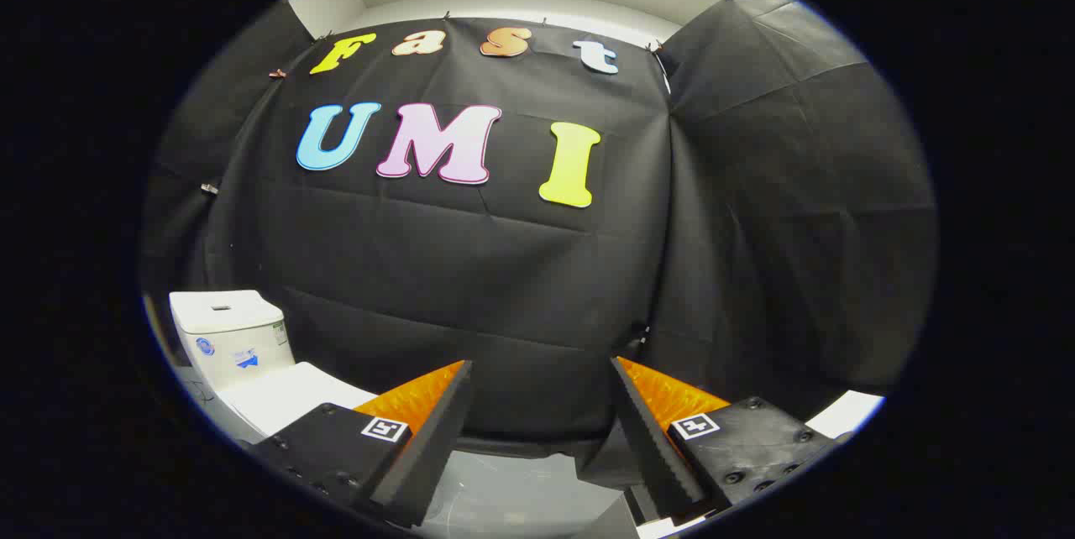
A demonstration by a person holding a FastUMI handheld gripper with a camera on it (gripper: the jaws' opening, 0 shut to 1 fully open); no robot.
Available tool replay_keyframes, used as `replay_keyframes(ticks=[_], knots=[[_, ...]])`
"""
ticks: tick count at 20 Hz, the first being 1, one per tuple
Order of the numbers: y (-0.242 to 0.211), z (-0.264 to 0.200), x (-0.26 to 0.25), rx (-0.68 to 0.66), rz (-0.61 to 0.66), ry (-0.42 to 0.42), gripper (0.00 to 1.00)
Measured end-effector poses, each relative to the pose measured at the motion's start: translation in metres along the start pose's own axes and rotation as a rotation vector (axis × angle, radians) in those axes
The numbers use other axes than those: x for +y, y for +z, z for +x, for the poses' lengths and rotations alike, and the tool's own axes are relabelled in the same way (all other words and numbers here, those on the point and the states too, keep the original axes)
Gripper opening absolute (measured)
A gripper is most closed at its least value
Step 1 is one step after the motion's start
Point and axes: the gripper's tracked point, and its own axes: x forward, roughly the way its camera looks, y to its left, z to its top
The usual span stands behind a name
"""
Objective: Open the toilet lid.
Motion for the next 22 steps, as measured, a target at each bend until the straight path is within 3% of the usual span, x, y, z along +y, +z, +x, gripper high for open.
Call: replay_keyframes(ticks=[22], knots=[[0.0002, 0.0007, 0.0008, 0.006, 0.000, 0.019, 0.98]])
